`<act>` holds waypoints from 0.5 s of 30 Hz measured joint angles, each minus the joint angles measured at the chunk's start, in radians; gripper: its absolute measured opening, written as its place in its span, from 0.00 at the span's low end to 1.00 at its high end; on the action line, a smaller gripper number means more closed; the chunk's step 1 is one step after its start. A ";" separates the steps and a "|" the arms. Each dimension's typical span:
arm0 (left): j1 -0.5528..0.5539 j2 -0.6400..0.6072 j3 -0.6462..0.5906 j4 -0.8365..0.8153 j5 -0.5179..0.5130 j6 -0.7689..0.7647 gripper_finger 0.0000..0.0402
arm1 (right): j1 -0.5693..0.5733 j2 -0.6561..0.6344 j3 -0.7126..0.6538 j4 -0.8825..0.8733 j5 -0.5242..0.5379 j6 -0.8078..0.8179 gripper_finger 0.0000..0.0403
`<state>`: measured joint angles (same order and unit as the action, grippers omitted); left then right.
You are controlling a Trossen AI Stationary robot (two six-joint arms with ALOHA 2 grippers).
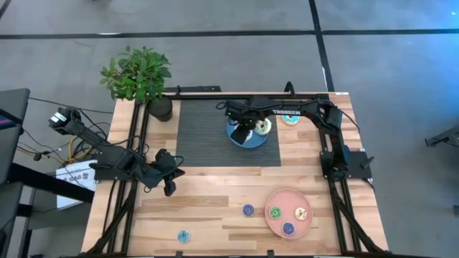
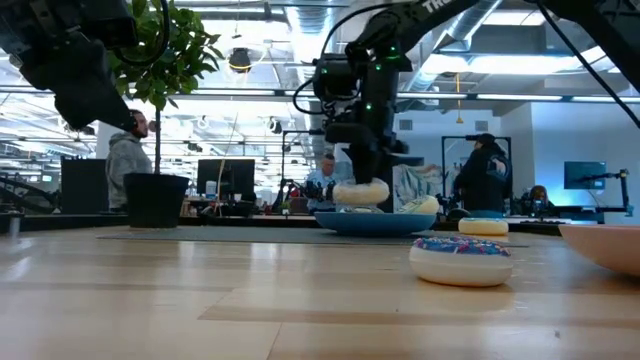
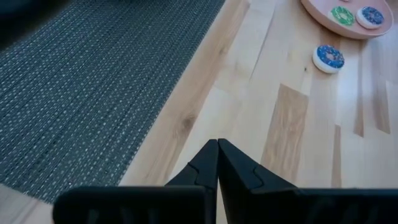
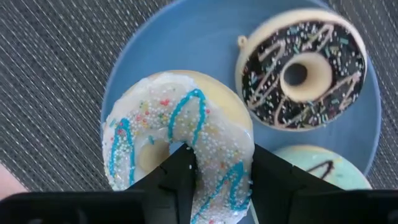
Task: Pick & Place donuts
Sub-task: Put the large white donut on the blue plate
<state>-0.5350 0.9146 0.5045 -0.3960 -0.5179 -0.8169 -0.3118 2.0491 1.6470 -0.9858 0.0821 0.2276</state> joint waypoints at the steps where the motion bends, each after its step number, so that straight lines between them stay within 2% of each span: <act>1: 0.000 0.000 0.000 0.000 0.000 0.000 0.00 | -0.002 0.000 0.000 0.009 0.000 0.003 0.30; 15: 0.000 0.000 0.000 0.005 0.009 0.000 0.00 | -0.012 0.000 0.000 -0.028 0.007 0.007 0.50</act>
<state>-0.5350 0.9146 0.5045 -0.3908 -0.5092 -0.8169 -0.3233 2.0491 1.6470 -1.0138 0.0894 0.2348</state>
